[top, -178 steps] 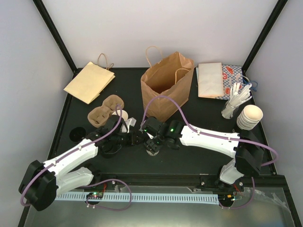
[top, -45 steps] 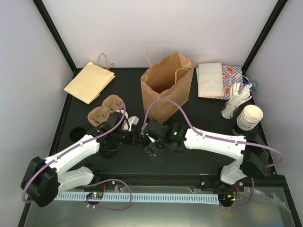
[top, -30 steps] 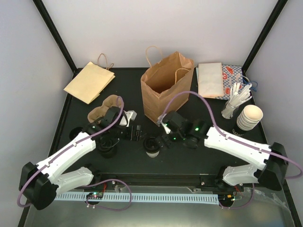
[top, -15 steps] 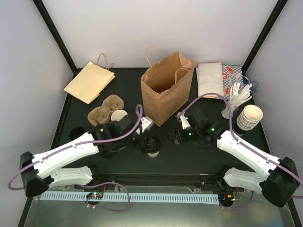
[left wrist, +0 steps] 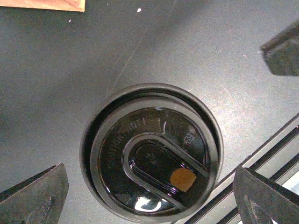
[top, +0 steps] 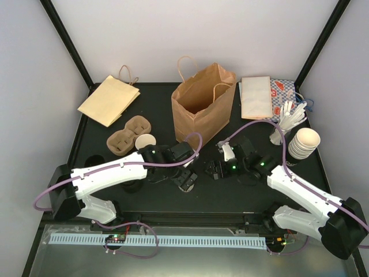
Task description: Pack the takeout coffee
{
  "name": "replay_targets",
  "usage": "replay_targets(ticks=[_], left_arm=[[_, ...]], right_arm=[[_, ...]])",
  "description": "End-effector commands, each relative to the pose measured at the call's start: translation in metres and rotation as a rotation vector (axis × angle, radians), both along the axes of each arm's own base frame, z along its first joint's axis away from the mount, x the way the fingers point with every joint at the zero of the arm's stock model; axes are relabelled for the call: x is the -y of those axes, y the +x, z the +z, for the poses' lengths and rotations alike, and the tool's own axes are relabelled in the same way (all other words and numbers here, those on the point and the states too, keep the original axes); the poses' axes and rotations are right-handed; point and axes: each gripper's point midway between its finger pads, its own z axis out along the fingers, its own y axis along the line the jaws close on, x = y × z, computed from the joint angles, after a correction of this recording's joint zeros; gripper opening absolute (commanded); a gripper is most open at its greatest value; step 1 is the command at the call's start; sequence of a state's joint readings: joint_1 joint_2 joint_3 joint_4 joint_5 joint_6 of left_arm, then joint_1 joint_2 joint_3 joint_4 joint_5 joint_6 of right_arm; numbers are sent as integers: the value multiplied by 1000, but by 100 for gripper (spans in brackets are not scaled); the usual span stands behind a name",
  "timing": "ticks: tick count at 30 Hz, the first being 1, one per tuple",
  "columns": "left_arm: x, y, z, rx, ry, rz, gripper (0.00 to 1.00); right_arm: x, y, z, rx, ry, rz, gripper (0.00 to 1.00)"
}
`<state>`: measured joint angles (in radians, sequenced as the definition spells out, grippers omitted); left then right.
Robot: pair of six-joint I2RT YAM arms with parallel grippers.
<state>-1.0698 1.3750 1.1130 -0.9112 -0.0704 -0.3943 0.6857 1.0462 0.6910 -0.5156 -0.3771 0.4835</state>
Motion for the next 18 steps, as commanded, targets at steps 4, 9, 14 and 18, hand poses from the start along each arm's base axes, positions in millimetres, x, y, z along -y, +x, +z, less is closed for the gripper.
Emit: replay_targets(ticks=[4, 9, 14, 18], left_arm=[[10, -2, 26, 49, -44, -40, 99], [12, -7, 23, 33, -33, -63, 99], [12, -10, 14, 10, -2, -67, 99], [11, -9, 12, 4, 18, -61, 99]], right_arm=[[-4, 4, -3, -23, 53, -28, 84], [-4, 5, -2, -19, 49, -25, 84], [-4, 6, -1, -18, 52, -27, 85], [-6, 4, -3, -27, 56, -22, 85]])
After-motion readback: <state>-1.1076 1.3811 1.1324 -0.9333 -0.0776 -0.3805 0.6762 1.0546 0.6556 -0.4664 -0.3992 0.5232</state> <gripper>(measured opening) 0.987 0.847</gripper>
